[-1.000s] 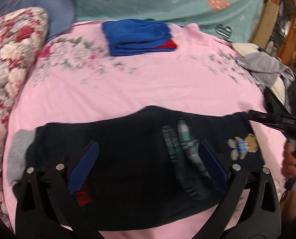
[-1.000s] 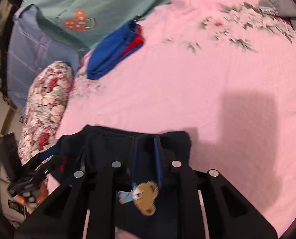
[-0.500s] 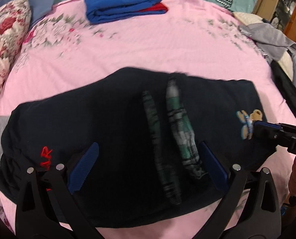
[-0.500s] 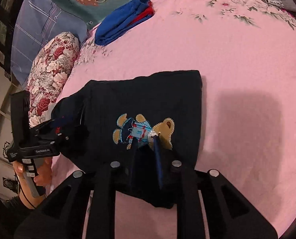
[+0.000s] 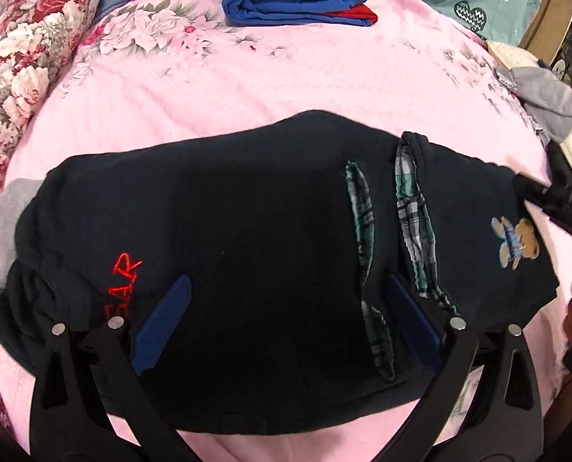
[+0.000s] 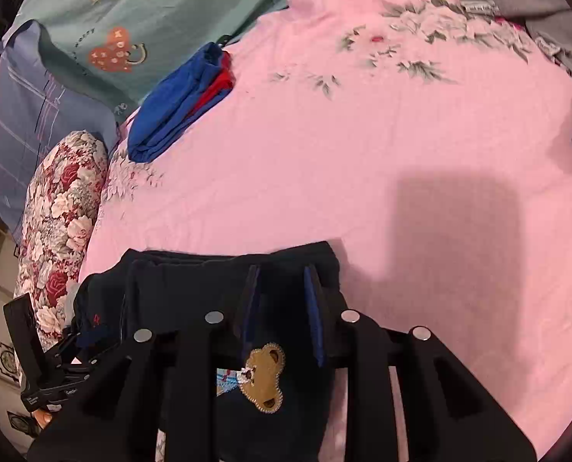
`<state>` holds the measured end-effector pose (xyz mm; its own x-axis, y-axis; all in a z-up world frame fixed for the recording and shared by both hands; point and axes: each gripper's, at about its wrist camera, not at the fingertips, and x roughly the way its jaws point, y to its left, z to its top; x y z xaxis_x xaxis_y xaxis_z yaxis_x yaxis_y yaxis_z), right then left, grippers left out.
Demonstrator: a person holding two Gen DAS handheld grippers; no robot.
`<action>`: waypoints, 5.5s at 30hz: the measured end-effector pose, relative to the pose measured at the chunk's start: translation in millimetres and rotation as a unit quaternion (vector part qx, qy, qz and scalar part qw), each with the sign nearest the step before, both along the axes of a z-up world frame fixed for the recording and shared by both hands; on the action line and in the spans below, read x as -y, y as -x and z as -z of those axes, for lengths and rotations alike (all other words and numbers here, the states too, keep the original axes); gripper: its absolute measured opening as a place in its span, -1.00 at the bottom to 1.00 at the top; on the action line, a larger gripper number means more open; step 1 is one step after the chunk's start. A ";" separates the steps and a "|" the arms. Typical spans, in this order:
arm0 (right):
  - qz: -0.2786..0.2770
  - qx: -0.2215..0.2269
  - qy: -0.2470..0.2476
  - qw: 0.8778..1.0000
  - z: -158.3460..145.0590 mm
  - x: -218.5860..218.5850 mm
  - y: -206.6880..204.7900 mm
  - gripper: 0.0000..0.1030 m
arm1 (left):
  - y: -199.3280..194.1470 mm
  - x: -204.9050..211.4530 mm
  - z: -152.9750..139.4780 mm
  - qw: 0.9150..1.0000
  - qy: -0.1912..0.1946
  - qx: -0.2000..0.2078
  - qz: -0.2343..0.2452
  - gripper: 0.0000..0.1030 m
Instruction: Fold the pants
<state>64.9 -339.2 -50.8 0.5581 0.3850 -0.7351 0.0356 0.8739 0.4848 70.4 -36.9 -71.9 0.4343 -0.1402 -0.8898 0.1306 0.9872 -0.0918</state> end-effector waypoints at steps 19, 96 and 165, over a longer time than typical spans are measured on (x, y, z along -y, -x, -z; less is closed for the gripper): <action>0.011 0.046 -0.036 0.998 7.4 11.2 24.4 0.16 | 68.5 -134.4 -32.1 0.976 -0.025 0.039 -0.214 0.96; -0.056 0.052 -0.061 0.995 -29.5 -9.0 51.9 -0.52 | -1.7 45.8 -11.6 1.000 0.027 -0.003 0.013 0.94; -0.120 0.335 0.107 0.928 -173.9 -111.5 -134.9 -0.33 | -128.6 14.7 -192.5 0.966 0.079 0.244 -0.032 -0.46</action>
